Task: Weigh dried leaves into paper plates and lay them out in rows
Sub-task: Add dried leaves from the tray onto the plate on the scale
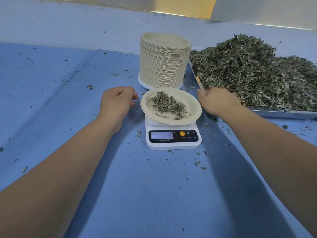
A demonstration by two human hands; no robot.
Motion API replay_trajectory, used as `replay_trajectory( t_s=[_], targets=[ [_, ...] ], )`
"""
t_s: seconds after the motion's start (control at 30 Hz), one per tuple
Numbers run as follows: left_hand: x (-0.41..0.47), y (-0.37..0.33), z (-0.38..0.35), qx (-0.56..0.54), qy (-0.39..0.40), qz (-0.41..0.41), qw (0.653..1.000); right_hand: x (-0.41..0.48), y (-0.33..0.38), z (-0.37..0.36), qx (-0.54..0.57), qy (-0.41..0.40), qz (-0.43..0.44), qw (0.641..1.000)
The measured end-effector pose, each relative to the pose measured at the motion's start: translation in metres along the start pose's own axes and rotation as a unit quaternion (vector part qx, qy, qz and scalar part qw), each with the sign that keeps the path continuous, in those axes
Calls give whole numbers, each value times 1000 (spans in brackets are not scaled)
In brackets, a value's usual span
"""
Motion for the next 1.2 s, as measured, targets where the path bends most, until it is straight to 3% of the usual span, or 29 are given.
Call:
replay_trajectory(
  t_s=[0.33, 0.6, 0.7, 0.8, 1.0, 1.2],
  targets=[
    [1, -2, -3, 33, 9, -22, 999, 1, -8, 32, 192, -85, 9, 978],
    [1, -2, -3, 25, 3, -30, 999, -6, 0, 48, 255, -111, 13, 961],
    [2, -1, -5, 13, 5, -29, 999, -20, 27, 67, 325, -146, 52, 933],
    [2, -2, -5, 12, 9, -30, 999, -43, 80, 79, 383, -119, 137, 906],
    [-2, -6, -5, 10, 11, -37, 999, -73, 162, 79, 296, -62, 253, 919],
    [-3, -7, -6, 12, 17, -35, 999, -78, 177, 63, 248, -44, 303, 919]
  ],
)
Point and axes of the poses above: each hand's wrist, its own x-axis towards the middle knuckle, its own z-axis out of the back of the hand, y = z × x, the point moved 8 cm from there along x, towards the middle knuckle, and after that the axes turned 7 degrees about x, right-handed, at the moved point
